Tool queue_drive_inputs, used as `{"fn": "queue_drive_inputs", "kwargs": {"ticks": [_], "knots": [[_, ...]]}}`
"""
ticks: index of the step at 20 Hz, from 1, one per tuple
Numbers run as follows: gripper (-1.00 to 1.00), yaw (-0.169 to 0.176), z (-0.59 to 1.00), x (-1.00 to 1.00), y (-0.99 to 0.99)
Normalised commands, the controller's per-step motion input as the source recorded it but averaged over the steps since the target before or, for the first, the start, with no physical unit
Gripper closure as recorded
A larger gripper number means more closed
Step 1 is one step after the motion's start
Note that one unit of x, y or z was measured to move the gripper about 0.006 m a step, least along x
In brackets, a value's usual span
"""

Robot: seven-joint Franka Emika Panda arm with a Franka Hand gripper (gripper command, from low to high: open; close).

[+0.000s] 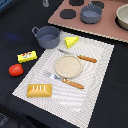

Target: Interact with the objects in diverse but meaningful ways.

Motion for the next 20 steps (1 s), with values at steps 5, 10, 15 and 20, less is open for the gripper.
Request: {"fn": "queue_drive_inputs", "kwargs": {"ticks": [5, 10, 15, 20], "knots": [[-1.00, 0.009, -0.42, -0.01, 0.00], [-1.00, 0.005, -0.35, 0.00, 0.00], [-1.00, 0.003, -0.30, 0.00, -0.01], [-1.00, 0.000, -0.26, -0.01, -0.07]]}}
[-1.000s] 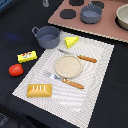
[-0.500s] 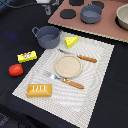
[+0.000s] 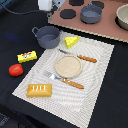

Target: Interact with the objects in diverse but meaningful ways.

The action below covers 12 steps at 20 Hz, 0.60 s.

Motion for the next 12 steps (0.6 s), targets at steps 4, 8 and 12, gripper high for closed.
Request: {"fn": "queue_drive_inputs", "kwargs": {"ticks": [4, 8, 12], "knots": [[-1.00, 0.000, -0.25, 0.00, -0.07], [-1.00, 0.007, -0.12, -0.04, -0.21], [-1.00, 0.041, 0.00, -0.13, -0.35]]}}
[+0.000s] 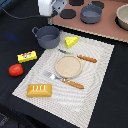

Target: Interact with the objects in diverse but meaningful ways.

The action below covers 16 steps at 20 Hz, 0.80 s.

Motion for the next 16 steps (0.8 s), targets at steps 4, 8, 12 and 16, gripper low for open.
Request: {"fn": "queue_drive_inputs", "kwargs": {"ticks": [4, 8, 12, 16], "knots": [[-1.00, 0.048, 0.00, -0.16, -0.50], [-1.00, 0.051, 0.00, -0.14, -0.61], [-1.00, 0.063, -0.01, -0.11, -0.66], [-1.00, 0.070, -0.03, -0.09, -0.62]]}}
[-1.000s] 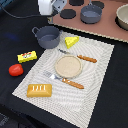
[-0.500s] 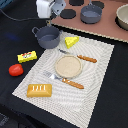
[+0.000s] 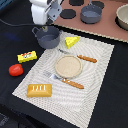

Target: Interact with the objects in diverse but meaningful ways.

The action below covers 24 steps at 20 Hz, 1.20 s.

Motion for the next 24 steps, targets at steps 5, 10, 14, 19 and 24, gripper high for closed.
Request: {"fn": "queue_drive_inputs", "kwargs": {"ticks": [5, 10, 14, 19, 24], "knots": [[-1.00, 0.030, -0.06, 0.00, -0.39], [-1.00, 0.000, -0.09, 0.05, -0.08], [-1.00, 0.000, -0.18, 0.02, -0.07], [-1.00, 0.000, -0.23, 0.00, -0.06], [-1.00, 0.000, -0.25, 0.02, -0.04]]}}
